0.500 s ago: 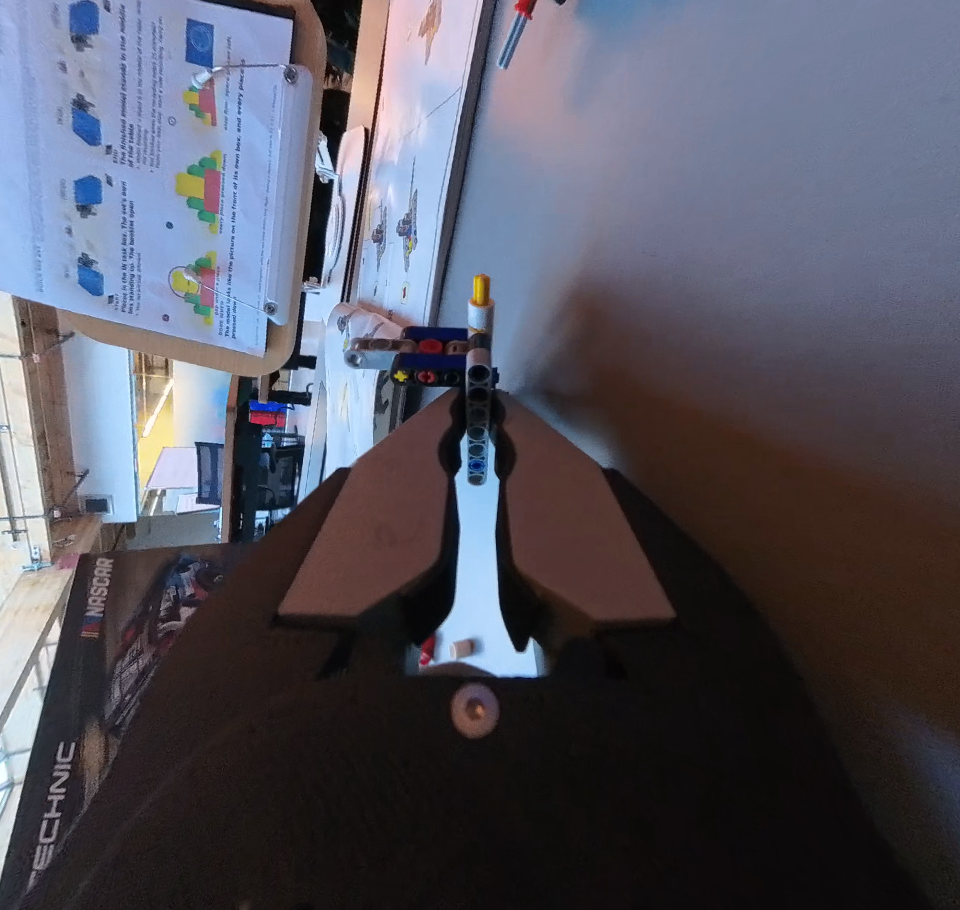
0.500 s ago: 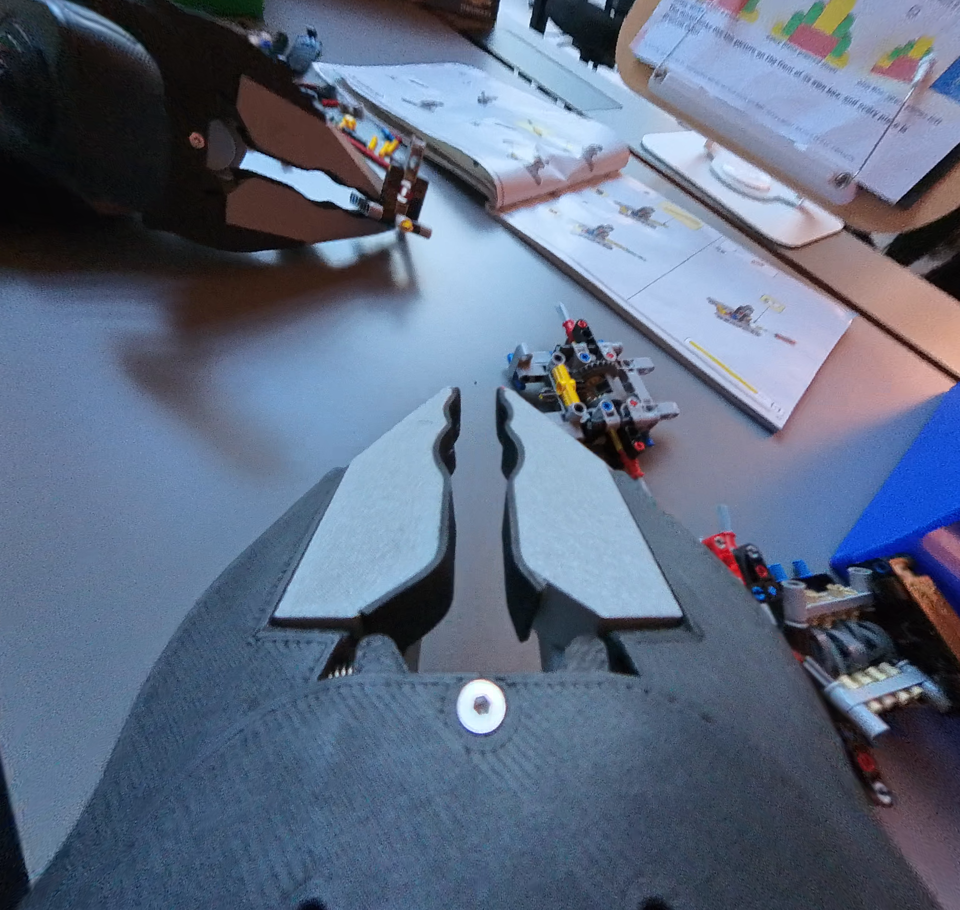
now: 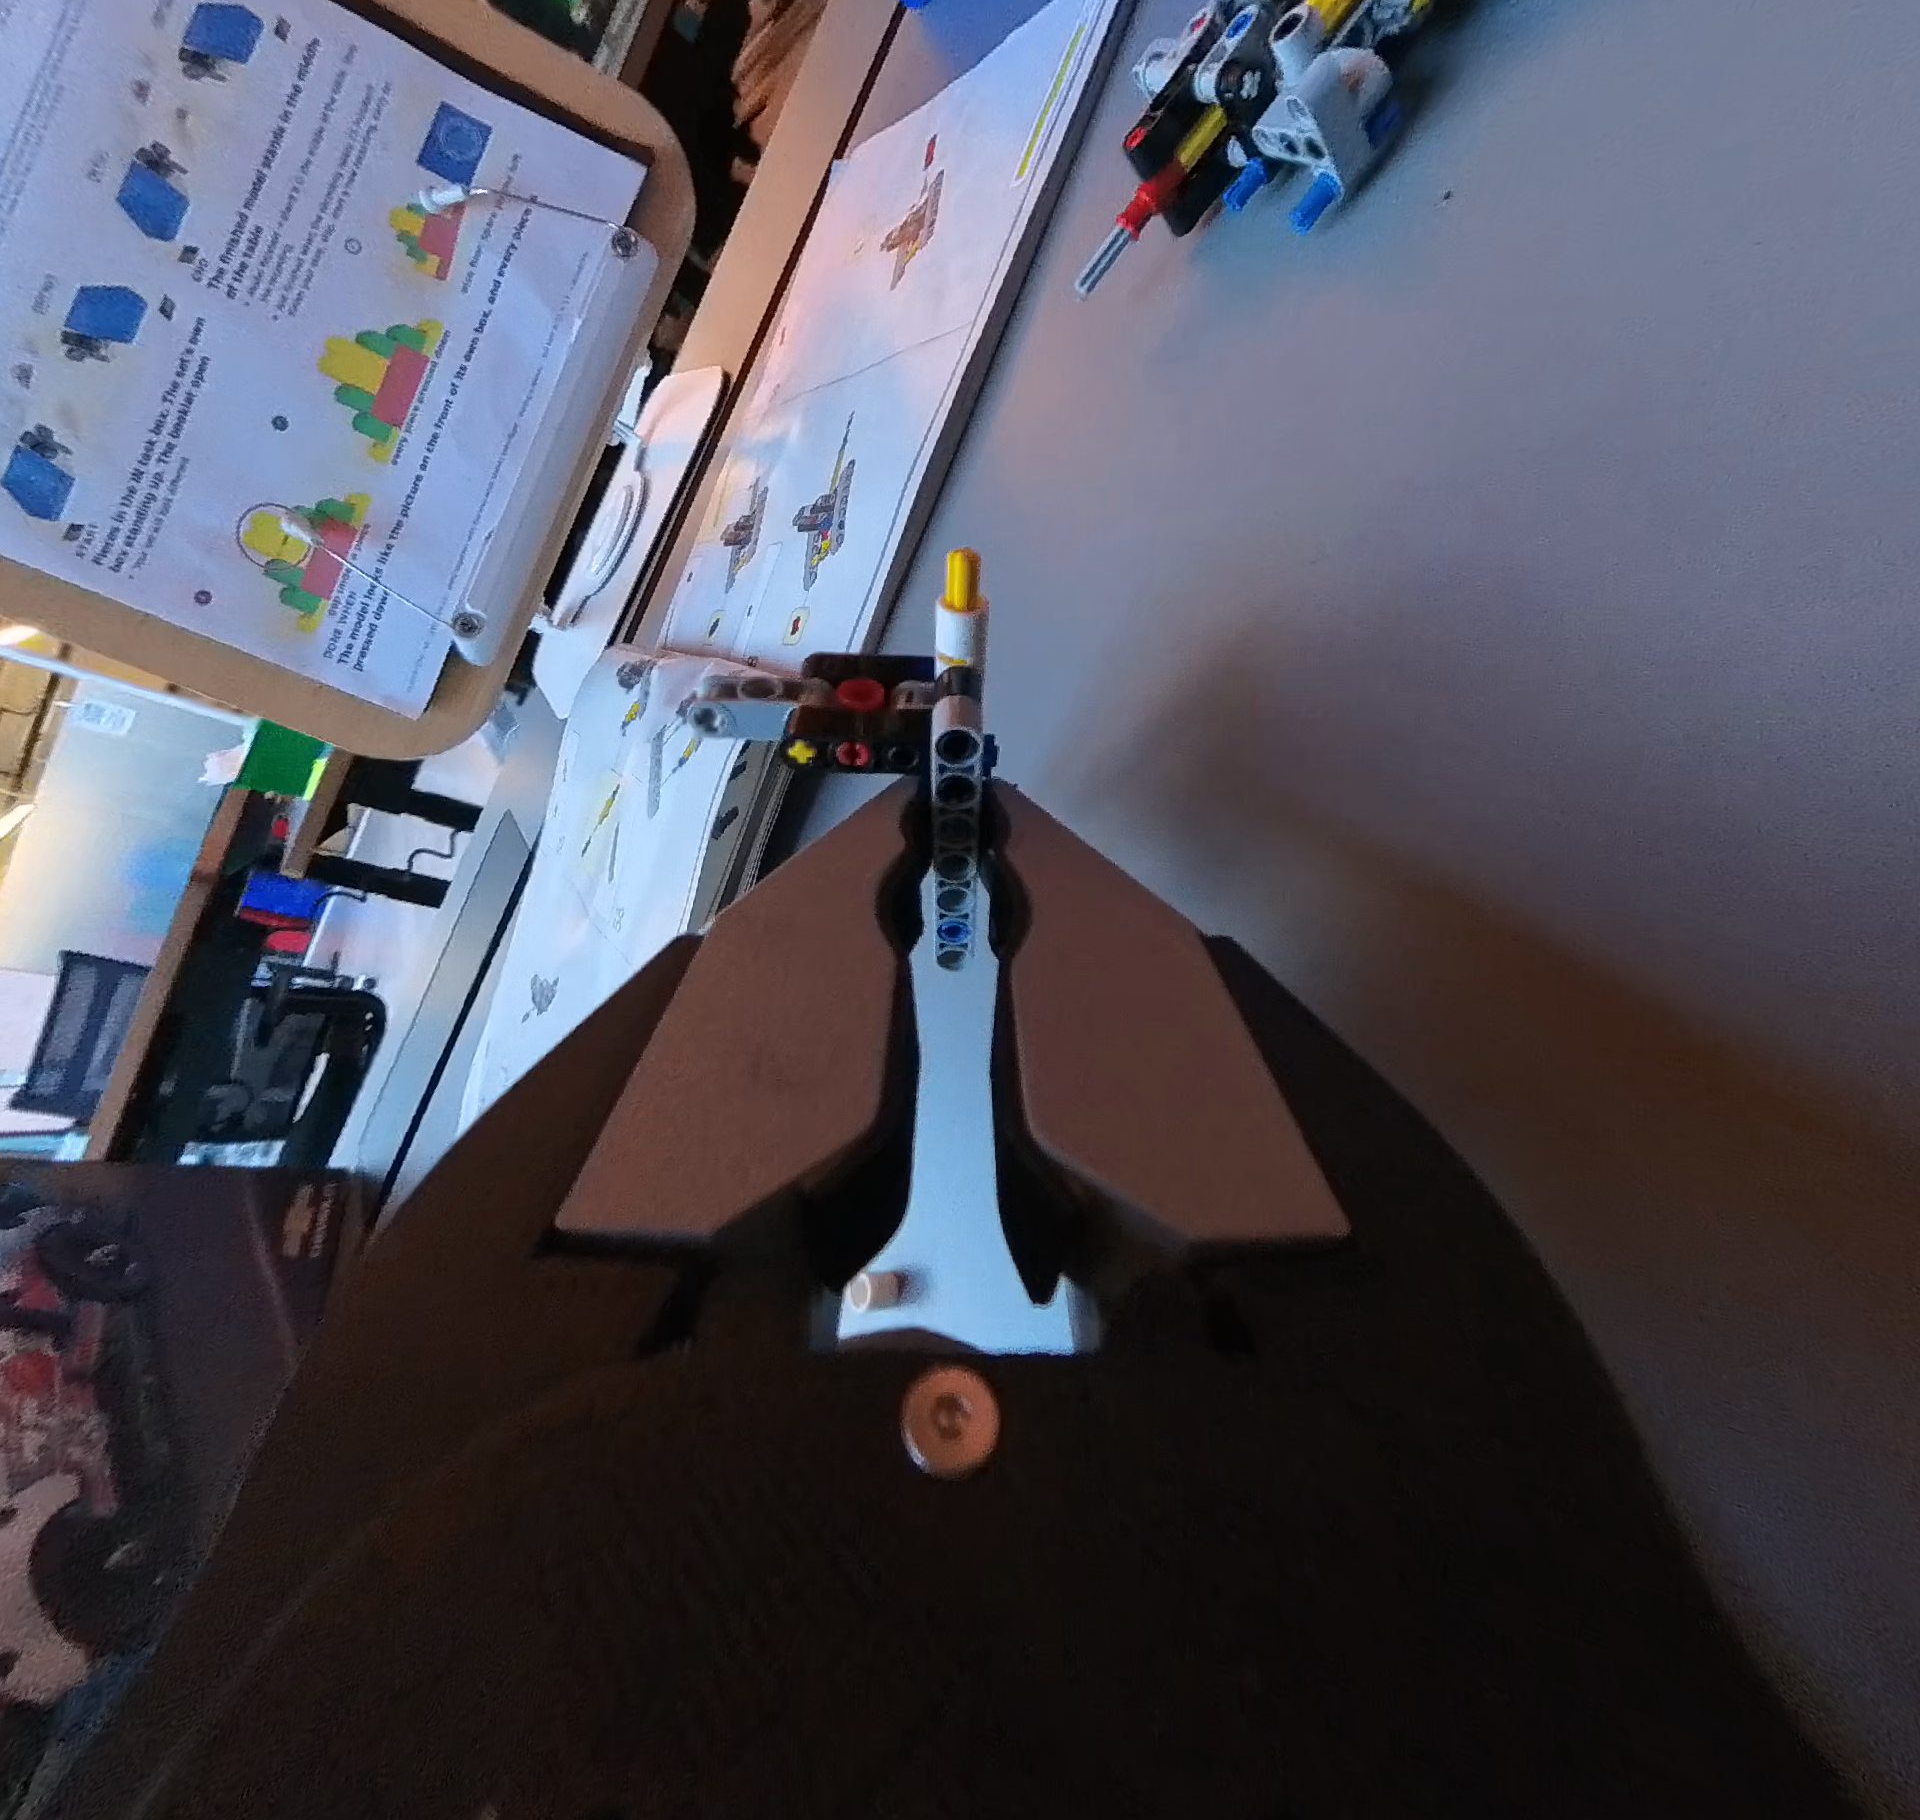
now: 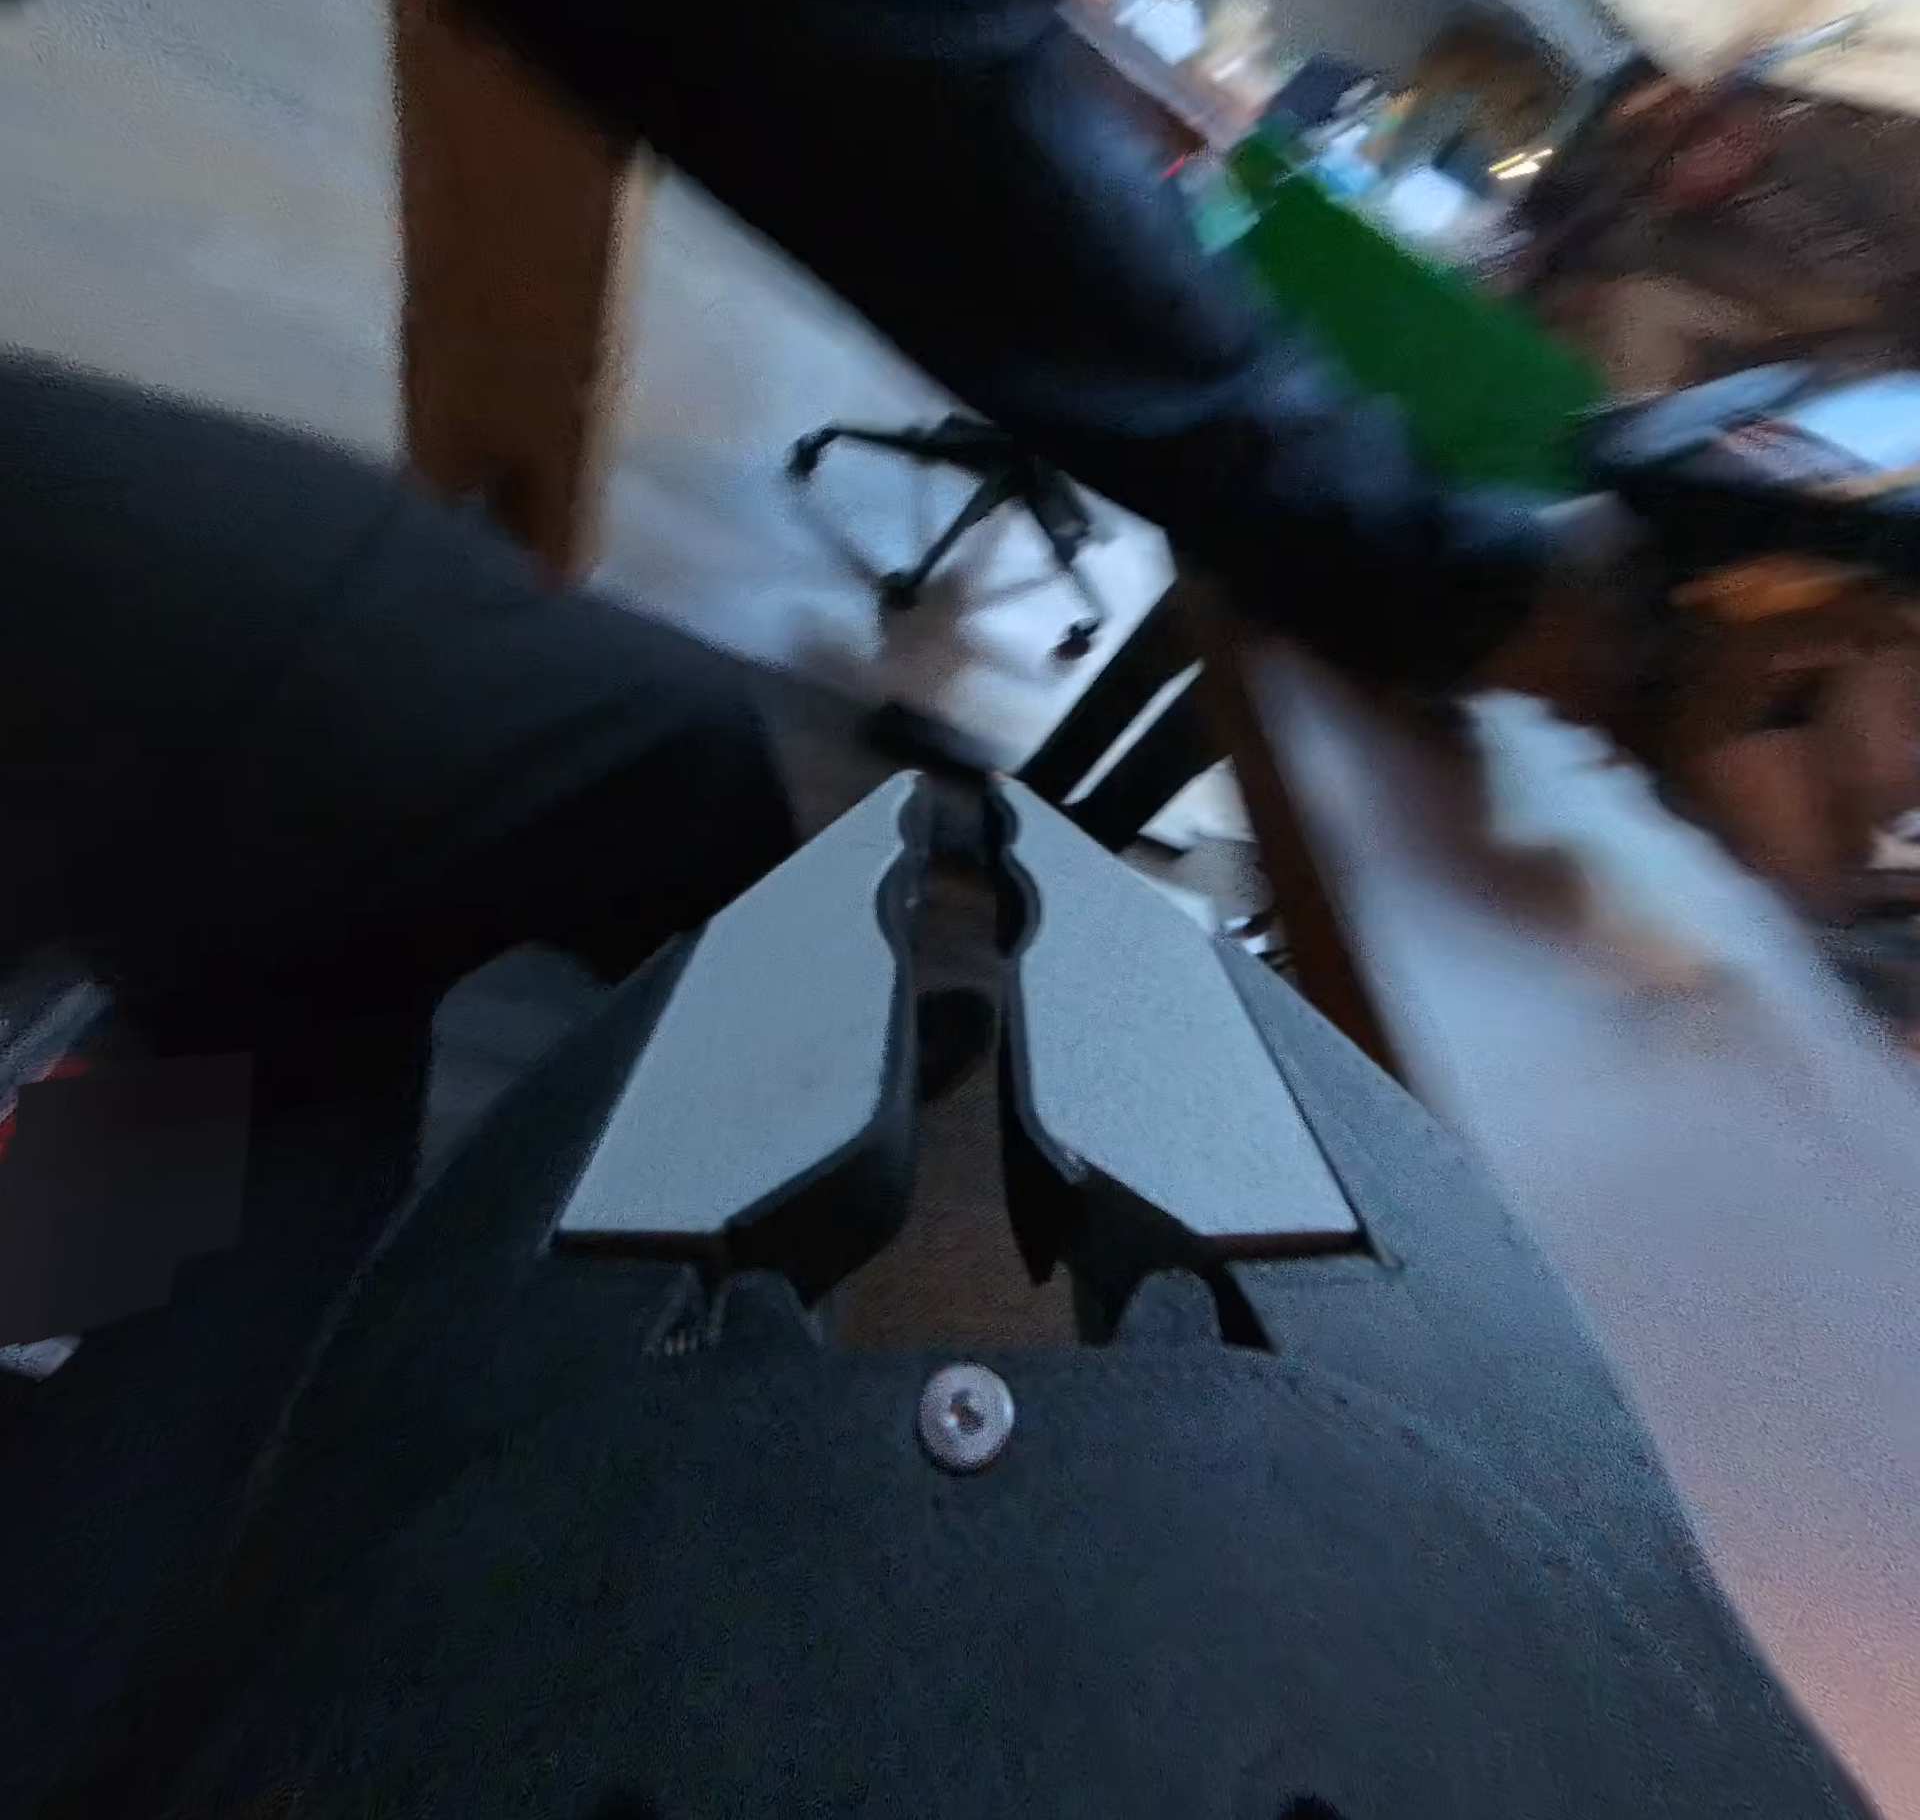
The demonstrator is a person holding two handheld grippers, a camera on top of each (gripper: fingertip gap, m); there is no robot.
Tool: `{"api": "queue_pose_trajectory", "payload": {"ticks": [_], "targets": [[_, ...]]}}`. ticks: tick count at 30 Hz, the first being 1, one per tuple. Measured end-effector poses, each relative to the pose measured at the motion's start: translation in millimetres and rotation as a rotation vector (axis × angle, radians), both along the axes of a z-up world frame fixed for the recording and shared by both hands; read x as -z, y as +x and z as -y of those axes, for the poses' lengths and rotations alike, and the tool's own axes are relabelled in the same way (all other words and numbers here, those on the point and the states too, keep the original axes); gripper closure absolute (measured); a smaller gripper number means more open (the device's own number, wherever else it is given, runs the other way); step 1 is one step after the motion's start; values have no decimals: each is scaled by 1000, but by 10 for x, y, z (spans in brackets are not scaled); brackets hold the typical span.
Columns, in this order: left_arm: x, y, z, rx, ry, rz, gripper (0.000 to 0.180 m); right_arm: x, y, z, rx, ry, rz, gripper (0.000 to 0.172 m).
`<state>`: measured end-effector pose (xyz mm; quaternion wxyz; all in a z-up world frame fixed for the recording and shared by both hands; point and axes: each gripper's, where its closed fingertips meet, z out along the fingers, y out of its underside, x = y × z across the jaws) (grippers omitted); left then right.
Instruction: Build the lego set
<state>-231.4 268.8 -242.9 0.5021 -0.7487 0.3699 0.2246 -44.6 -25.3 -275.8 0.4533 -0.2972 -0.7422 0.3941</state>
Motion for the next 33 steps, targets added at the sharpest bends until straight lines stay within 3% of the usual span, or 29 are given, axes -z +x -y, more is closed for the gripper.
{"api": "queue_pose_trajectory", "payload": {"ticks": [1, 3, 4, 6, 9, 12, 15, 20, 27, 33], "targets": [[-14, -37, 17, 8, 0, 18, 176, 434, 12, 155, -33, 14, 79, 172], [-36, -132, 68, 29, -2, 48, 176, 1398, 13, 205, -61, -16, 312, 170], [-36, -189, 99, 42, -9, 57, 176, 1887, -14, 122, -48, -42, 443, 159], [-37, -348, 159, 61, -11, 40, 176, 2819, -116, -147, -15, -46, 664, 152], [42, -701, 242, 53, -42, -29, 176, 4067, -443, -611, 69, -7, 810, 146], [28, -935, 280, 60, -47, -13, 176, 5172, -763, -904, 130, 20, 919, 149], [-93, -959, 291, 93, -20, 66, 176, 5925, -965, -1063, 145, 113, 969, 153], [-177, -874, 320, 137, 9, 67, 176, 6467, -1153, -1211, 141, 166, 1055, 157], [-301, -844, 349, 154, 47, 104, 176, 6579, -1214, -1219, 138, 121, 1083, 160], [-323, -855, 341, 149, 55, 104, 176, 6756, -1162, -1262, 106, 235, 1087, 161]]}}
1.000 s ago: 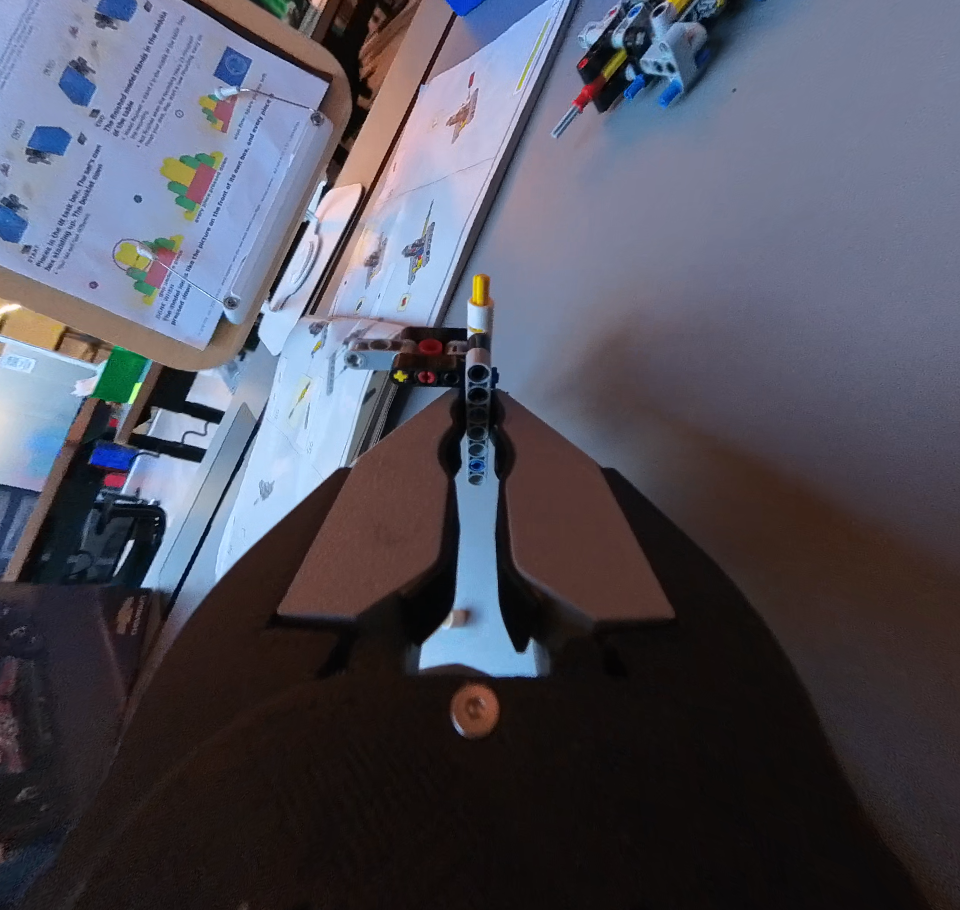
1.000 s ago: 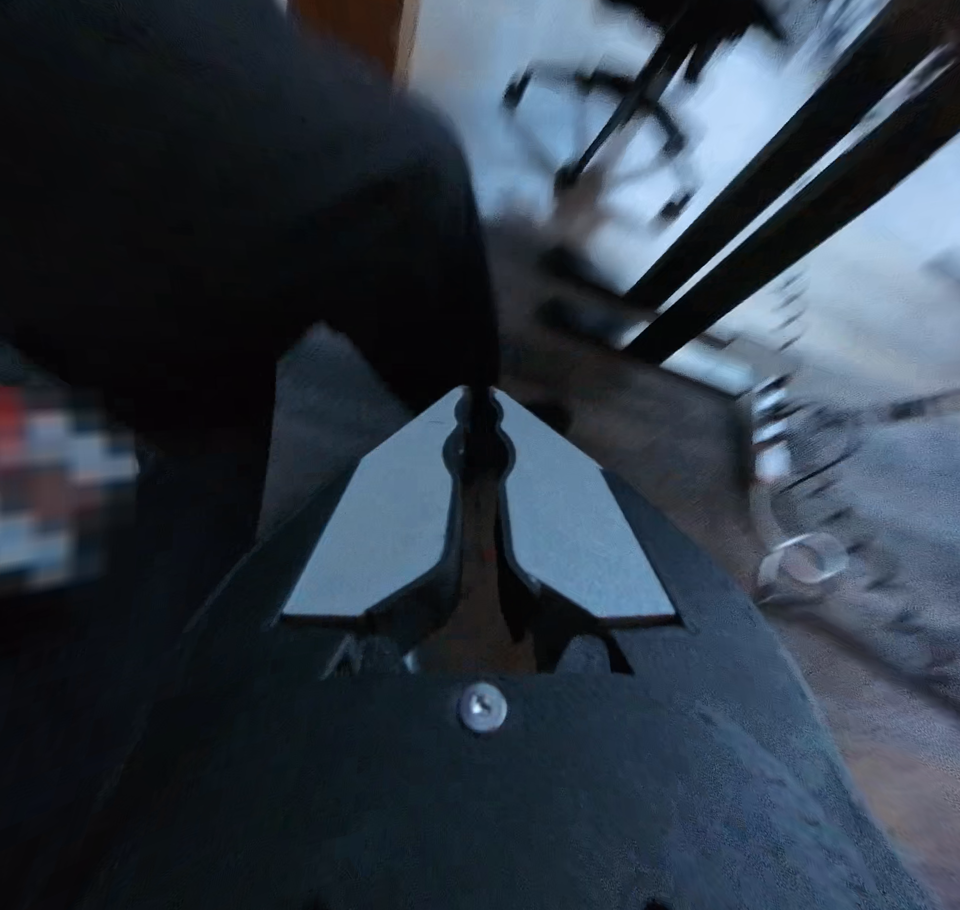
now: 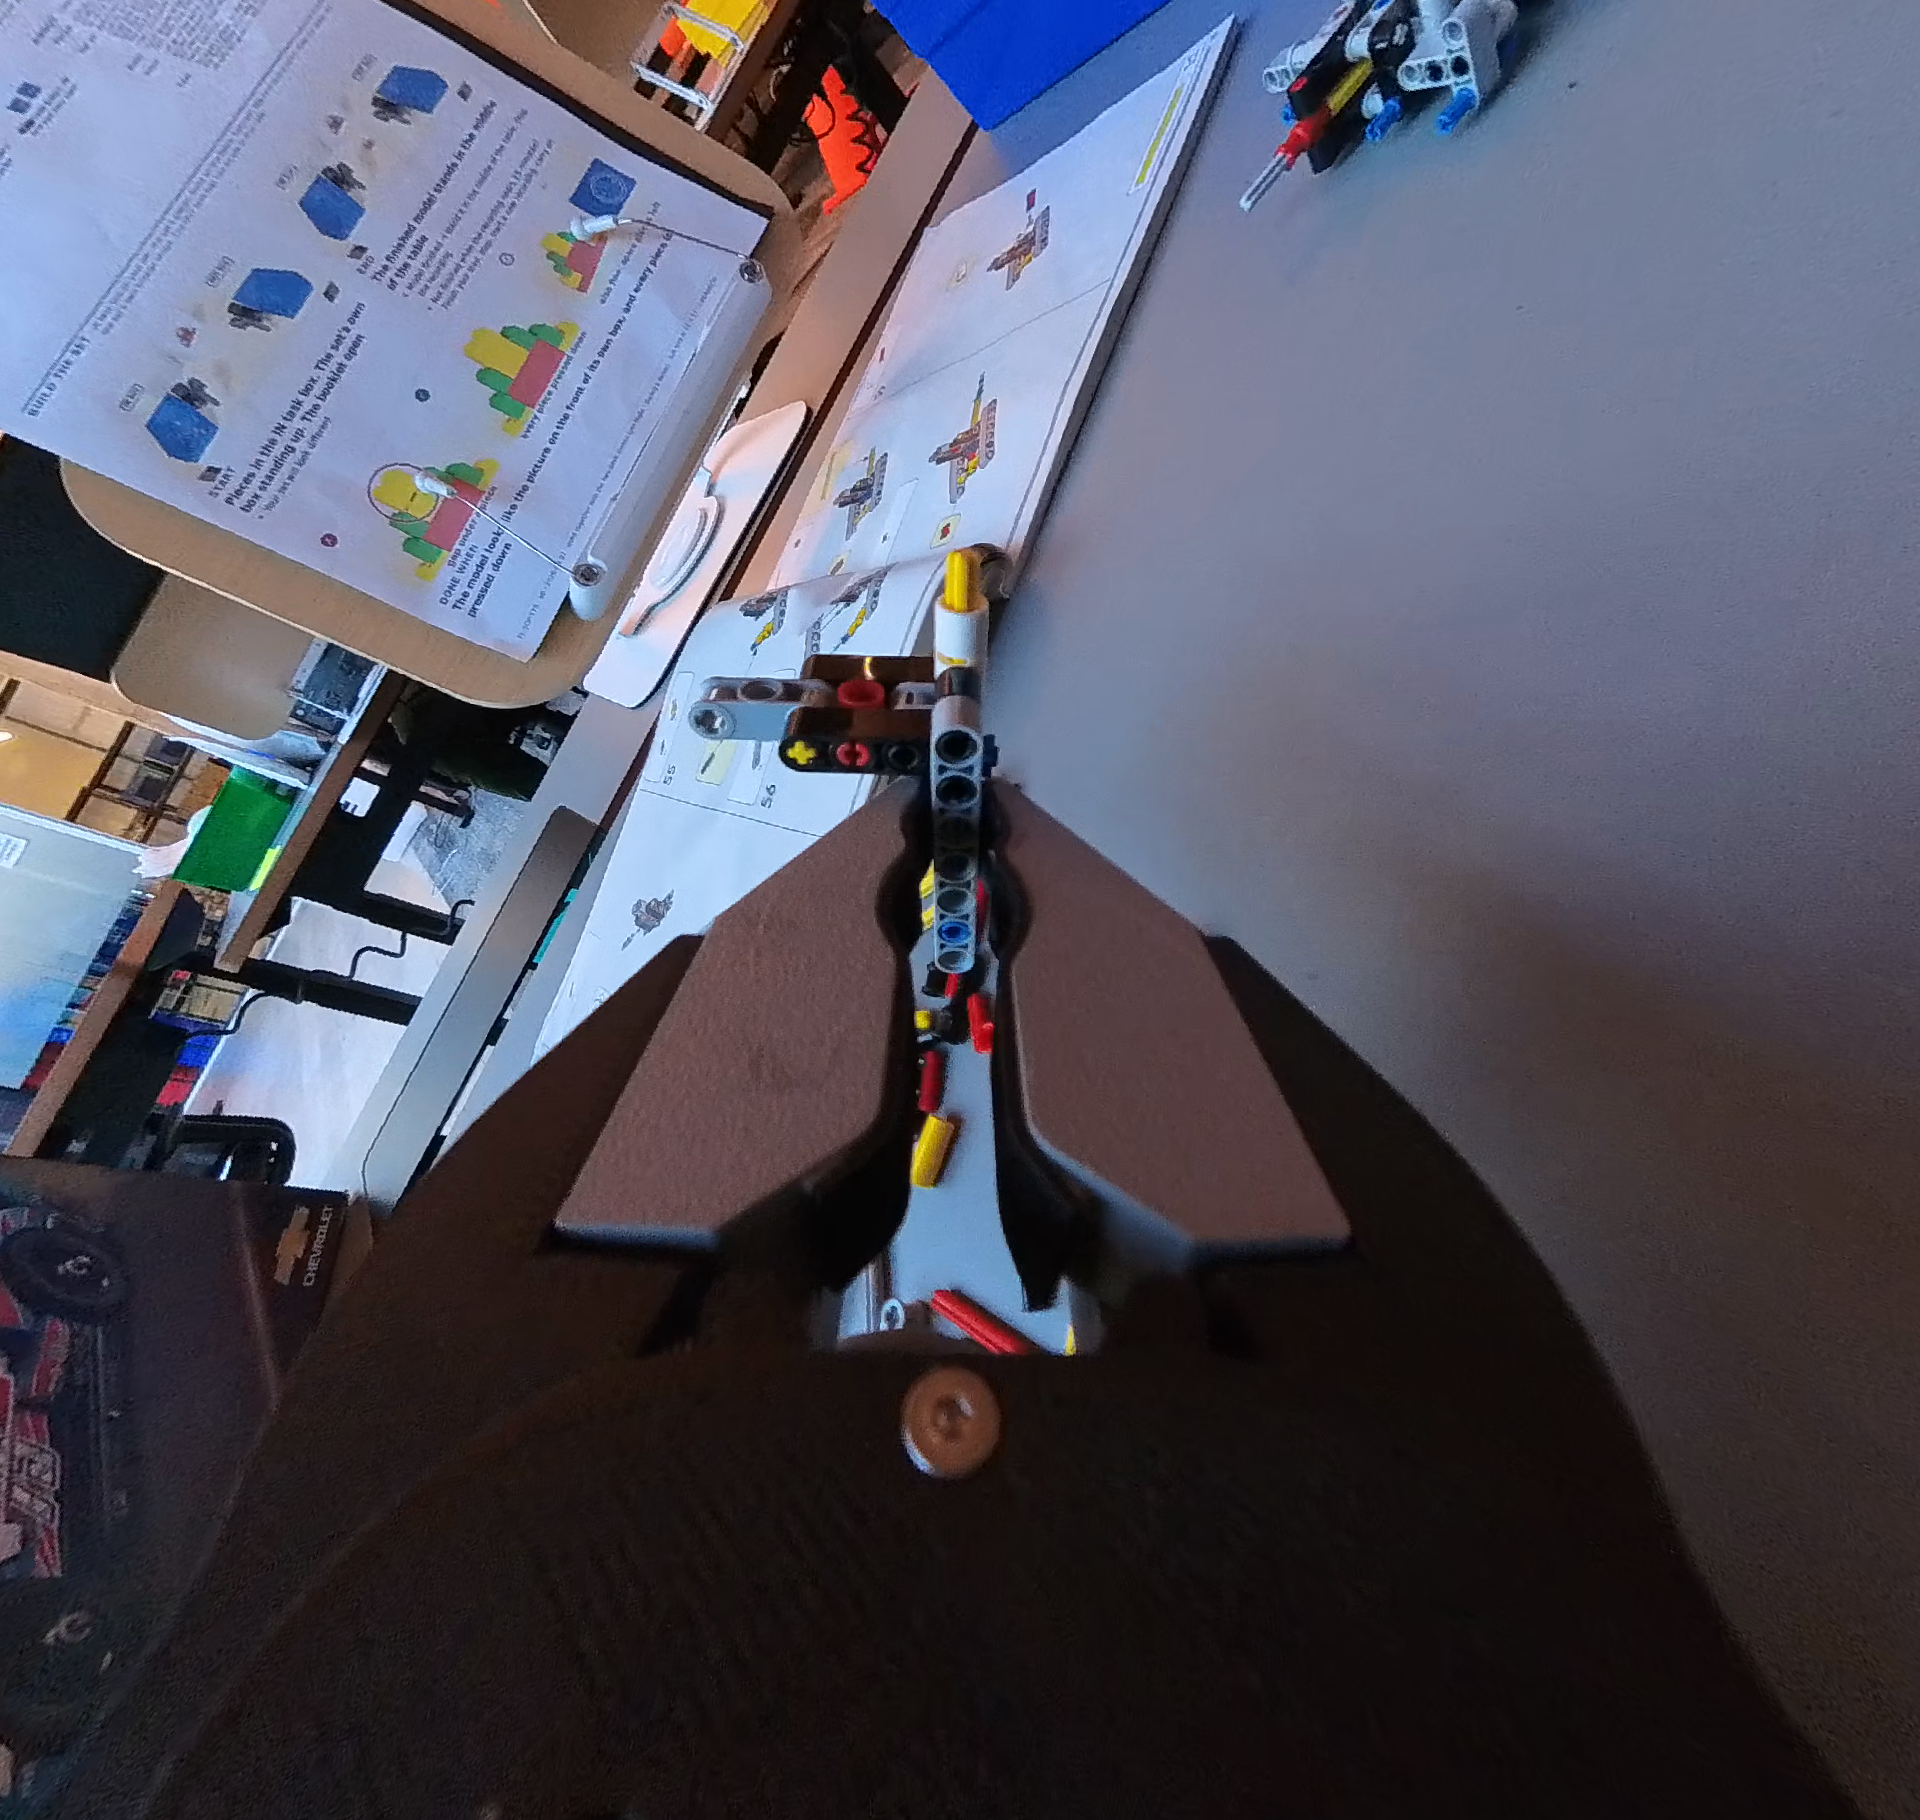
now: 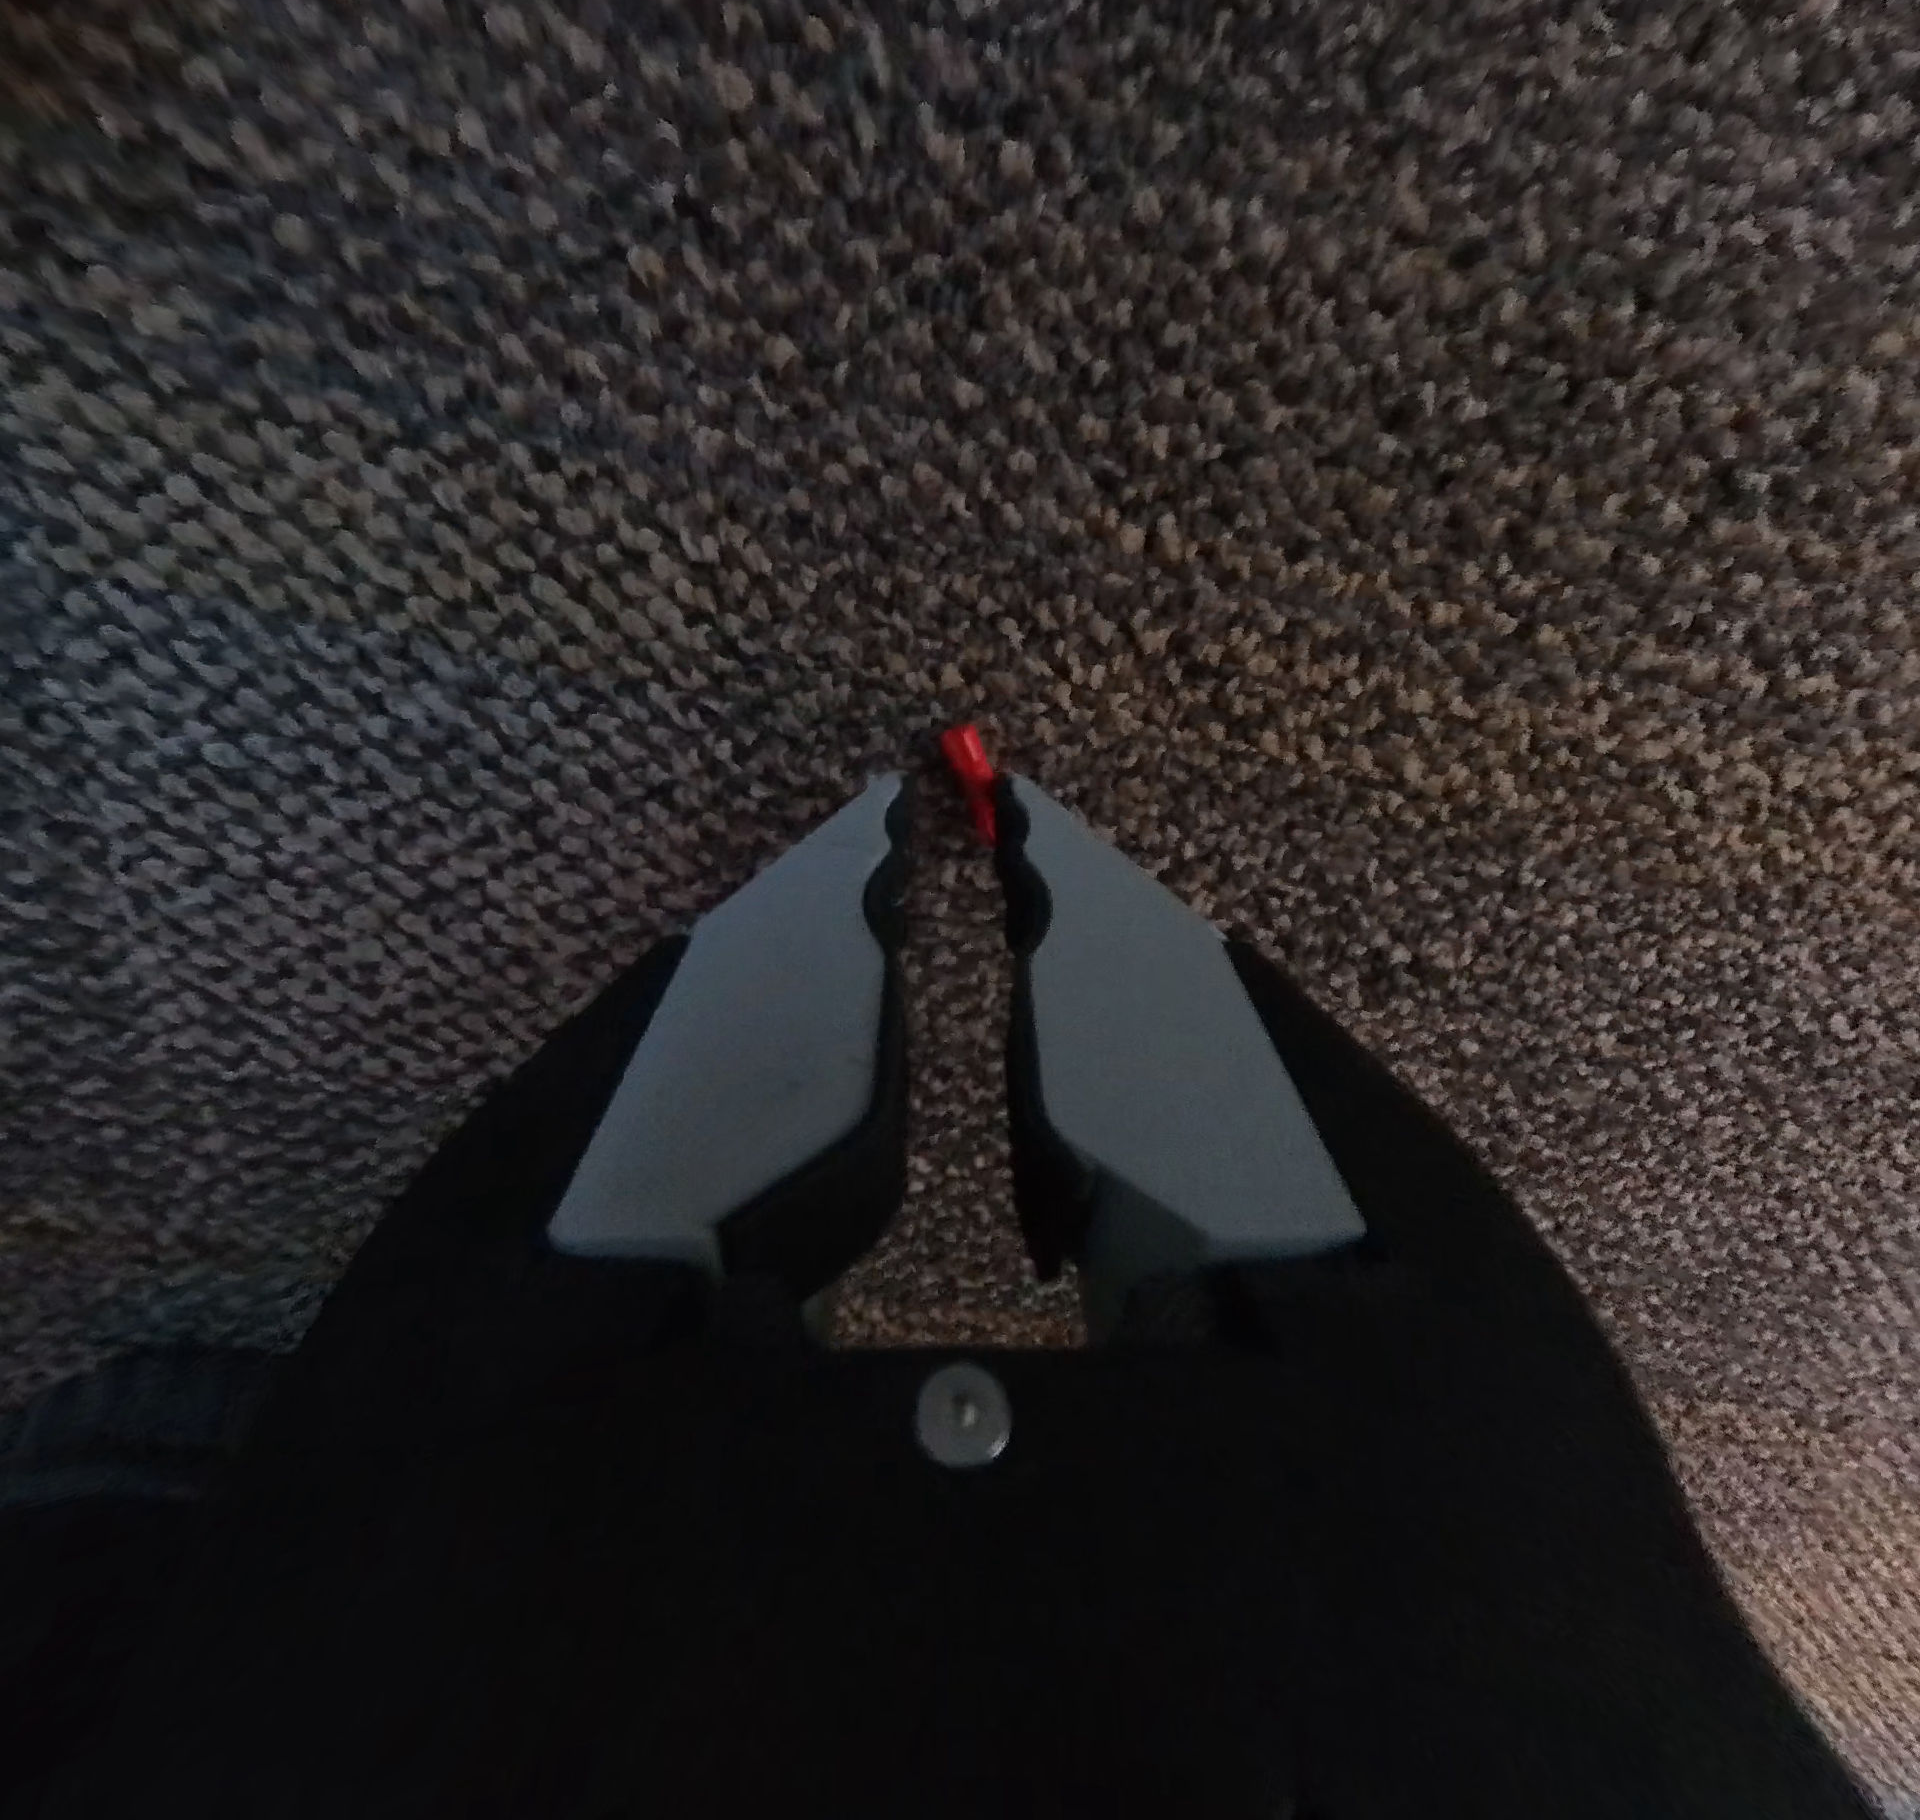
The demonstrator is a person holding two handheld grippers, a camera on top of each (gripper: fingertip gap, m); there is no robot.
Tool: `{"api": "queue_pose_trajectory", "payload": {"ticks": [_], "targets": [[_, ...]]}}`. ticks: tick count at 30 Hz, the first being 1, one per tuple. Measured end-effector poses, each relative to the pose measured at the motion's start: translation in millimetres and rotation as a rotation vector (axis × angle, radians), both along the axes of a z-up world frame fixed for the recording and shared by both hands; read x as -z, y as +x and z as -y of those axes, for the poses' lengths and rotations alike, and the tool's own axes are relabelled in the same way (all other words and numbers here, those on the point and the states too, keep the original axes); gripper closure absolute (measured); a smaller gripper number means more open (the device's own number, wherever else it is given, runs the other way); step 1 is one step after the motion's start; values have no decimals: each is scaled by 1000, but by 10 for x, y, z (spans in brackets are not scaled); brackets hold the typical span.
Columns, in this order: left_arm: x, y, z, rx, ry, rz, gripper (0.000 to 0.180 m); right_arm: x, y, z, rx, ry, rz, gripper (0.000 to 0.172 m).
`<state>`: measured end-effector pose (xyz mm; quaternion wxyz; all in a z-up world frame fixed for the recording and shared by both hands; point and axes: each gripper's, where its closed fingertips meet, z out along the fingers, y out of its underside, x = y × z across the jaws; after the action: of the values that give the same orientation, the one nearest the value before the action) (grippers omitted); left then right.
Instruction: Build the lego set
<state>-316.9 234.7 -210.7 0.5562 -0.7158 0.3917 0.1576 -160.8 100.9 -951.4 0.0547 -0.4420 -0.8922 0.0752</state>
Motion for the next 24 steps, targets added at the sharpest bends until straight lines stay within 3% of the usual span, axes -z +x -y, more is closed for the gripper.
{"api": "queue_pose_trajectory", "payload": {"ticks": [11, 21, 24], "targets": [[17, -60, -30, -26, -12, 16, 176, 40, 18, 4, 20, -14, -40, 165], [68, -62, -34, -25, -33, 18, 176, 45, 26, -2, -200, 67, -46, 169], [59, -106, -37, -41, -30, 20, 176, -1, 29, -3, 16, -42, 35, 169]]}}
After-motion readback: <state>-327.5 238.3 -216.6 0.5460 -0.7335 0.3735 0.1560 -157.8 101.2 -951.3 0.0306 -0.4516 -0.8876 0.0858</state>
